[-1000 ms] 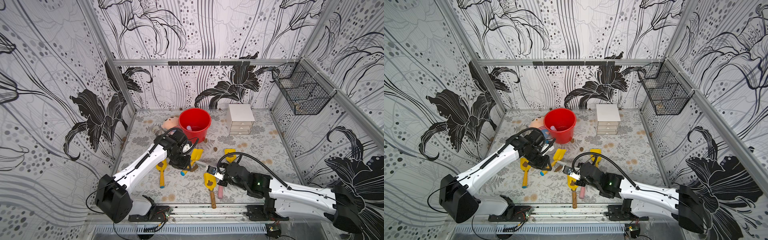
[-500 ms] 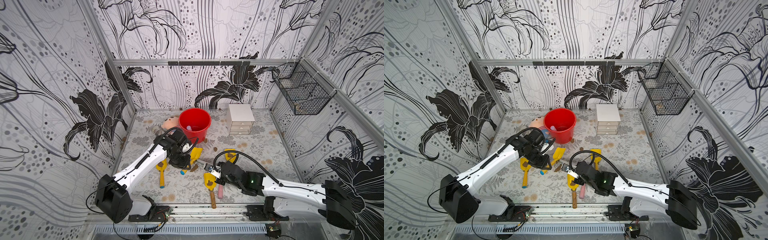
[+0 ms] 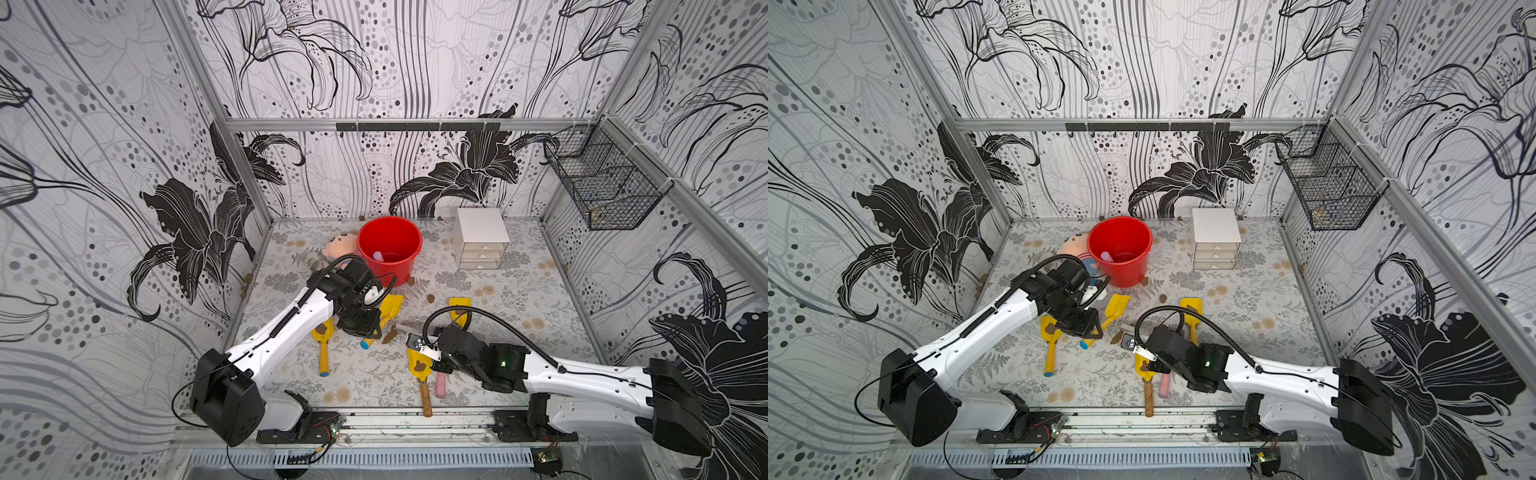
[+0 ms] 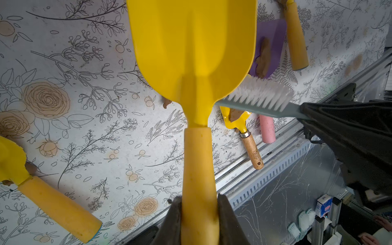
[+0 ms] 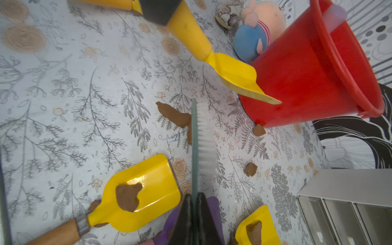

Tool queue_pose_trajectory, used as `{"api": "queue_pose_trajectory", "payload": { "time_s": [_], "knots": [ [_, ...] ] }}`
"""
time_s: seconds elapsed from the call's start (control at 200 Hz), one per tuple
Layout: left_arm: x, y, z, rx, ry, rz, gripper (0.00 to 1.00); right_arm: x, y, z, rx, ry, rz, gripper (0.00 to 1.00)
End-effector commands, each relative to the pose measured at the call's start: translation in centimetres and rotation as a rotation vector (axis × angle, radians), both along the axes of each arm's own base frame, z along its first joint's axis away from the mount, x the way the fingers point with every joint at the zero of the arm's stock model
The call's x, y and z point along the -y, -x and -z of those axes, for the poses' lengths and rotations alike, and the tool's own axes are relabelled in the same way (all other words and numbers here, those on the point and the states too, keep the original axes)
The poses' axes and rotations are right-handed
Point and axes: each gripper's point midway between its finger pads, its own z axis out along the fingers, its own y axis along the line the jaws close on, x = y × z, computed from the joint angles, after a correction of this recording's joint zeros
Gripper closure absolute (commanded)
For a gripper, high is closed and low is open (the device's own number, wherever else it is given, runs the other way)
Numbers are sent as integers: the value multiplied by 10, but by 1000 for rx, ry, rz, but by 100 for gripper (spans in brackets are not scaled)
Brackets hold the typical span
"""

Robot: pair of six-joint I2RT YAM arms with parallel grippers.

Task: Brush the soil off the hand trowel and place it into the bucket
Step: Brush off the soil from the hand trowel.

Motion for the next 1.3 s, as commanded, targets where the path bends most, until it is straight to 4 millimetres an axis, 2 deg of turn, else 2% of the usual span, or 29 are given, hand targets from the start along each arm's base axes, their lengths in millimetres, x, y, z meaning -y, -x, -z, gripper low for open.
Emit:
{"api": "queue_pose_trajectory", "payload": {
  "time_s": [0.0,0.225,0.381,0.486,0.591,0.686,0.751,0.881,0.966,1.297],
  "knots": [
    [12,-1,-11,7,83,13,100,-21,2,-18,46,-42,-76,100],
    [16,11,-7,-43,103,40,100,-25,-19,-28,146,-46,-7,100],
    [17,12,-11,-36,114,47,100,-4,-39,-20,171,-16,122,100],
    [17,8,-15,-17,115,36,100,6,-38,-11,163,7,132,100],
    [21,6,-20,-13,137,38,100,3,-28,-4,143,9,70,100],
    [23,6,-19,-25,140,39,100,-11,-12,-11,141,-49,-35,100],
    [24,7,-16,-42,144,40,100,-19,-8,-20,154,-89,-65,100],
    [23,12,-13,-63,140,42,100,-19,-19,-28,210,-83,-21,100],
    [22,14,-13,-62,145,40,100,-14,-30,-24,234,-39,39,100],
    [23,17,-11,-75,151,48,100,3,-41,-17,243,0,140,100]
  ]
}}
